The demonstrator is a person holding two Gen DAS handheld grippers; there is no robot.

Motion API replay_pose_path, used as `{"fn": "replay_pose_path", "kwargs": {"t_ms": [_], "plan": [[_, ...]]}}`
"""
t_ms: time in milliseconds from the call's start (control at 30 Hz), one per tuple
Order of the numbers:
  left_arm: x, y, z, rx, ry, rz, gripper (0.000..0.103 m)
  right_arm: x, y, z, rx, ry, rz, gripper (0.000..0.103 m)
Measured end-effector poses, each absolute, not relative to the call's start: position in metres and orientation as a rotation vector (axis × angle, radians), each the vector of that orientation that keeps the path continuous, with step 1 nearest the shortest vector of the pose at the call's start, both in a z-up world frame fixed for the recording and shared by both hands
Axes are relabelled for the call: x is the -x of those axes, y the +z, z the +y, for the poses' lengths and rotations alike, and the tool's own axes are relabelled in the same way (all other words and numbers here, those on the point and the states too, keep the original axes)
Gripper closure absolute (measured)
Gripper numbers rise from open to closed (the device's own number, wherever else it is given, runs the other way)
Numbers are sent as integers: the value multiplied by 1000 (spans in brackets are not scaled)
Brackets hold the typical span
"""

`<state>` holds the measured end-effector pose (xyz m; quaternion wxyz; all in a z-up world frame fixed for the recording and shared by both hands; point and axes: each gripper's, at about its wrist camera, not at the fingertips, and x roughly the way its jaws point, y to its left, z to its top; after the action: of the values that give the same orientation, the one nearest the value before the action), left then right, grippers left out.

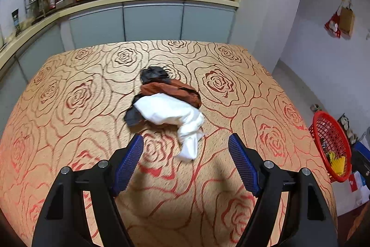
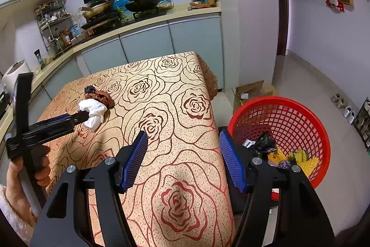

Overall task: Collect trash
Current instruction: 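Move both open tools back over the table toward the white cloth, then grasp the white cloth with the left tool and lift it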

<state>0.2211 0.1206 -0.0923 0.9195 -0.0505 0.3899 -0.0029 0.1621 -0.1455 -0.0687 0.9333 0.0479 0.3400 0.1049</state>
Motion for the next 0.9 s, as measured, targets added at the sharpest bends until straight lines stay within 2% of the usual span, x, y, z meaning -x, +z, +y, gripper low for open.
{"fn": "replay_pose_path", "kwargs": {"t_ms": [233,400,533,600,700,900], "plan": [[-238,-103,108,73,-15,824,33,-165,-68,-151,-99,208,697,41],[-252,-117,109,80,5,889,56,-168,-68,-152,-102,208,695,41],[-256,-122,109,82,-3,912,65,-169,-68,-152,-103,212,700,41],[-257,-124,108,68,3,915,74,-170,-68,-150,-103,215,700,41],[-256,-123,108,59,2,913,81,-170,-67,-145,-99,221,701,41],[-249,-119,114,52,16,903,85,-173,-68,-135,-90,238,705,41]]}}
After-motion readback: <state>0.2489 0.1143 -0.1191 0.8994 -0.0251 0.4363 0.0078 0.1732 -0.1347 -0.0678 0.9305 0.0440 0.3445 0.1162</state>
